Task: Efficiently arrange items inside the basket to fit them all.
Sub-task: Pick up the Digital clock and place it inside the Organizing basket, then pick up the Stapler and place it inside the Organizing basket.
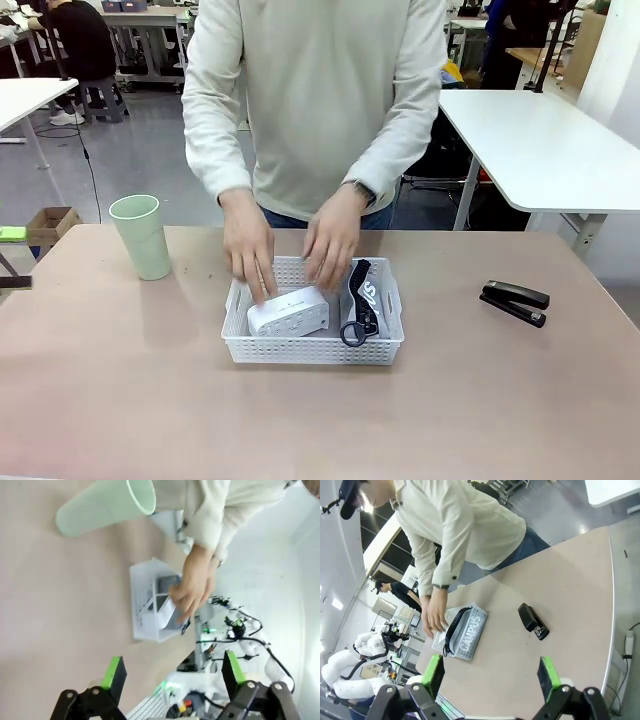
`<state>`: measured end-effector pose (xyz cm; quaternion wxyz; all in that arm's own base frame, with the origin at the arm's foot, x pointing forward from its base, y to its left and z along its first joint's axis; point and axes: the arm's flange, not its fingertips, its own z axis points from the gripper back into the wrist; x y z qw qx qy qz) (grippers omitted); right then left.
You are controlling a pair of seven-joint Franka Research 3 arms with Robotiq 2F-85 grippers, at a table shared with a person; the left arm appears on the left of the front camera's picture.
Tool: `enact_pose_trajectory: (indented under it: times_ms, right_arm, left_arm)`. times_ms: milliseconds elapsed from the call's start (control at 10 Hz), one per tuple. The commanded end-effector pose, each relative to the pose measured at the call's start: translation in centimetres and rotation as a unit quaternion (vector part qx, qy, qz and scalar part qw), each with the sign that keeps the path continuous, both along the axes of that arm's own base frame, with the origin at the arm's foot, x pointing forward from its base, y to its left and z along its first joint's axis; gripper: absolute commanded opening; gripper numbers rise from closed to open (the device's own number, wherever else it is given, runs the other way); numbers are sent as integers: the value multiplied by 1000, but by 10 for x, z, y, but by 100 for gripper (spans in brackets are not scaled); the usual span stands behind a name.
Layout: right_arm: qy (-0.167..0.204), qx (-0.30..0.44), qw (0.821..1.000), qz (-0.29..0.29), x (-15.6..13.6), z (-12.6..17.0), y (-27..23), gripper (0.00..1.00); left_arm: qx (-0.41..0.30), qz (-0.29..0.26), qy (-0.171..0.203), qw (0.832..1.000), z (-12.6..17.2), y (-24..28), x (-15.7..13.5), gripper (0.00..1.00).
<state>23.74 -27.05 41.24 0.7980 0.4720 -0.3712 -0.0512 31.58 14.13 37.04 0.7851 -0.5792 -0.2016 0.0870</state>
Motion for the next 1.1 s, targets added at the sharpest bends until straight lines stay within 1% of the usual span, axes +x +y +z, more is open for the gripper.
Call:
enact_pose_trajectory:
  times_ms: [0,100,1000]
  right_arm:
    - [-21,1,1000,-3,1,0,-1,100]
    - [-21,1,1000,-3,1,0,-1,100]
    - [-21,1,1000,-3,1,0,-1,100]
  left_arm:
    - [-31,-39,-7,999,-19,-8,16,100]
    - [0,0,0,1000,0,0,0,100]
    - [0,0,0,1000,0,0,0,100]
